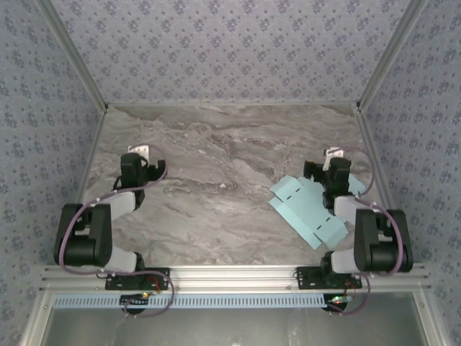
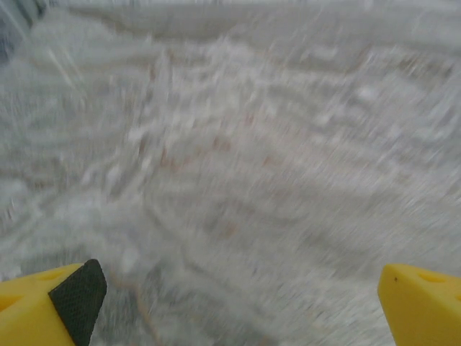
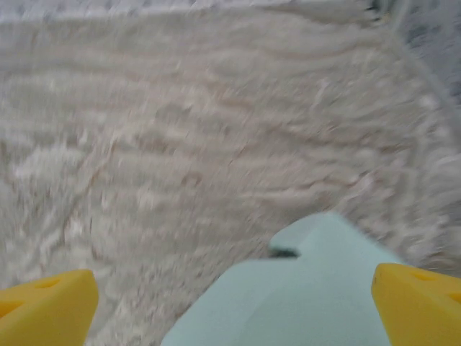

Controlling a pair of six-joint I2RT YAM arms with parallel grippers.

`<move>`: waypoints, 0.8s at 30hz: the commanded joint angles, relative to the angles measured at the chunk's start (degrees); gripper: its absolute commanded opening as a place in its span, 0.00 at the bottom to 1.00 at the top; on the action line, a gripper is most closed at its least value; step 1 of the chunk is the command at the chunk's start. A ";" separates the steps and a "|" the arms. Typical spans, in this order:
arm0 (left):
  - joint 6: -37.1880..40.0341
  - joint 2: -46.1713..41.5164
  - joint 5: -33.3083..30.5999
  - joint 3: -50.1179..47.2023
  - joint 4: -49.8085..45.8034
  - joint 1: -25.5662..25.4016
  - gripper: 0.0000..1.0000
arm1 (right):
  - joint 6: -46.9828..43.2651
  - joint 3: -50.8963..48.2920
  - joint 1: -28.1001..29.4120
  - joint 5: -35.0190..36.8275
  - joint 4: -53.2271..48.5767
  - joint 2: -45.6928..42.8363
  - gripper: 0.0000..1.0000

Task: Fold the paper box

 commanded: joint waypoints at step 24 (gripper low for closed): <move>-25.69 -9.76 -7.92 9.48 -27.21 -14.58 0.99 | 48.07 35.42 3.15 -8.69 -61.90 14.30 1.00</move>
